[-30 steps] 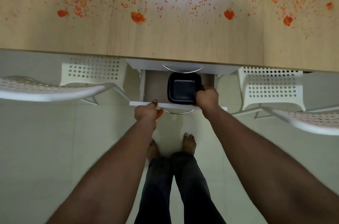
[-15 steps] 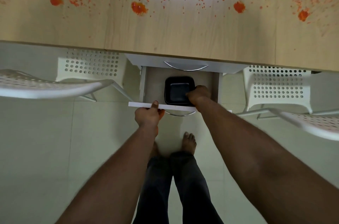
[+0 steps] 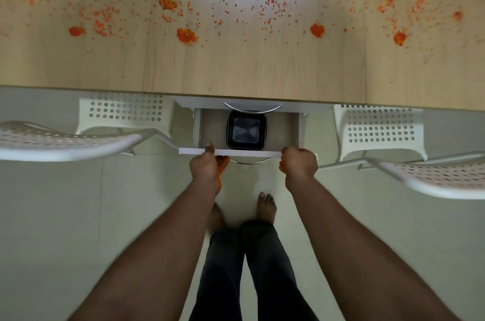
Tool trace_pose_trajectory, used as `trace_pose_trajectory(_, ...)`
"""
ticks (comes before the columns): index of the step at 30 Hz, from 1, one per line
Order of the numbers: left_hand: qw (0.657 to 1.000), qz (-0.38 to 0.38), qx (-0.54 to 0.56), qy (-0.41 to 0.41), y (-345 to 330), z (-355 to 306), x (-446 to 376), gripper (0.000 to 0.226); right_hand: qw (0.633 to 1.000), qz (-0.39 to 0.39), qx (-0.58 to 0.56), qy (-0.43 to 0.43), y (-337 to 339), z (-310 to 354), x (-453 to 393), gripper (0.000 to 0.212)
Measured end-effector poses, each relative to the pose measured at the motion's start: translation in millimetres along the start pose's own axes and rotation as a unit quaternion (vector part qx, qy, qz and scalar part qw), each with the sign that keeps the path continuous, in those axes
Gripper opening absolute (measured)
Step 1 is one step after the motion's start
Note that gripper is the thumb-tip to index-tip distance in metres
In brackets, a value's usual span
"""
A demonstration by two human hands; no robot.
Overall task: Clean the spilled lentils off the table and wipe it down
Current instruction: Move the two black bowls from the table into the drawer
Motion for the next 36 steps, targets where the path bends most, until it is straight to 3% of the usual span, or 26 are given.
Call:
trace_pose_trajectory(2, 0.999, 0.022, 0.041, 0.007, -8.0, -6.3, 3.2, 0.032, 0.985, 0.024, -0.144, -0.095, 1.1, -5.1, 2.1, 0.007)
trace_pose_trajectory(6, 0.988, 0.047, 0.147, 0.014, -26.7, -23.7, 6.0, 0.043, 0.947, 0.065, -0.298, -0.101, -6.1, 19.8, -4.5, 0.015)
trace_pose_trajectory(12, 0.971, 0.122, 0.203, 0.008, -72.2, -61.7, -6.8, 0.069, 0.921, 0.129, -0.364, -0.054, -15.8, 54.7, -18.5, 0.022)
trace_pose_trajectory(15, 0.97, 0.136, 0.2, -0.001, -89.6, -79.0, -9.5, 0.062, 0.912, 0.155, -0.378, -0.03, -24.1, 62.6, -36.8, 0.038)
trace_pose_trajectory(17, 0.972, 0.143, 0.186, 0.003, -90.8, -77.8, -10.3, 0.06, 0.95, 0.167, -0.265, -0.016, -29.2, 65.1, -36.2, 0.042)
trace_pose_trajectory(19, 0.981, 0.149, 0.127, 0.007, -86.3, -72.1, -8.7, 0.06, 0.992, 0.094, -0.024, 0.085, -24.0, 72.2, -24.7, 0.039)
trace_pose_trajectory(20, 0.987, 0.143, 0.074, 0.003, -83.6, -69.0, -7.7, 0.062, 0.978, 0.05, 0.097, 0.176, -22.6, 79.5, -13.8, 0.035)
trace_pose_trajectory(23, 0.984, 0.107, -0.127, -0.056, -80.5, -66.8, 4.5, 0.037, 0.853, 0.027, 0.302, 0.425, -37.8, 99.2, 33.0, 0.031)
trace_pose_trajectory(26, 0.922, 0.115, -0.321, -0.185, -84.1, -76.0, 21.5, 0.016, 0.756, 0.06, 0.429, 0.491, -54.3, 100.1, 48.8, 0.05)
trace_pose_trajectory(29, 0.791, 0.084, -0.501, -0.339, -88.8, -93.6, 49.2, 0.016, 0.681, 0.072, 0.564, 0.462, -67.1, 97.9, 54.1, 0.057)
trace_pose_trajectory(33, 0.663, 0.07, -0.553, -0.5, -96.8, -110.4, 96.7, 0.017, 0.662, 0.067, 0.619, 0.417, -69.8, 106.2, 65.7, 0.038)
trace_pose_trajectory(36, 0.571, 0.09, -0.616, -0.536, -108.0, -111.6, 118.0, 0.024, 0.654, 0.095, 0.629, 0.41, -62.5, 95.0, 77.2, 0.04)
Point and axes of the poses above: each hand's wrist, its own x-axis away from the middle knuckle, its own y-axis out of the back of the hand, z = x × y, the point moved 5 cm from there along -x, towards the middle knuckle, and after that the axes turned 10 degrees about z, right-handed, at the moved point
